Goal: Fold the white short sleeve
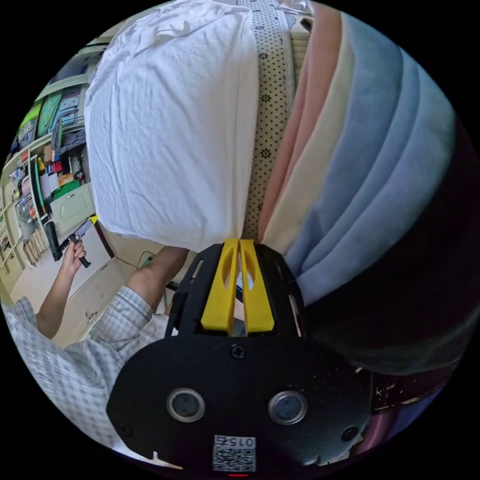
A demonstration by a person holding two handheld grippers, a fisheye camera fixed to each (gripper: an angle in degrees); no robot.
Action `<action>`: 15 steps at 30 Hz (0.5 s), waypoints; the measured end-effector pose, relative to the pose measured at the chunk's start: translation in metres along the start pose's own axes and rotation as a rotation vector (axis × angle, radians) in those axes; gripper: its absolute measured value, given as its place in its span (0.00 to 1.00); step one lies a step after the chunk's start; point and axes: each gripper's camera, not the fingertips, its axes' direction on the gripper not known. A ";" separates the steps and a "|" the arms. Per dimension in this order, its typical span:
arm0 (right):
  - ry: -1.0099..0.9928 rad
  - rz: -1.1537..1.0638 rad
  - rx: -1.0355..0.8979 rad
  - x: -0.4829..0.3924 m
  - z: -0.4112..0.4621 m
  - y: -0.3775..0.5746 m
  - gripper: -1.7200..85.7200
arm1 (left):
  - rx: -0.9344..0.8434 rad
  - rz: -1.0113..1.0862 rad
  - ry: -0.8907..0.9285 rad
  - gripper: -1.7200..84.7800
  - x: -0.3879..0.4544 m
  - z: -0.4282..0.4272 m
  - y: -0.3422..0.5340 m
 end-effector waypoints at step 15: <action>0.181 -0.108 0.349 -0.046 -0.154 -0.004 0.11 | 0.123 0.131 -0.219 0.08 0.015 -0.112 -0.025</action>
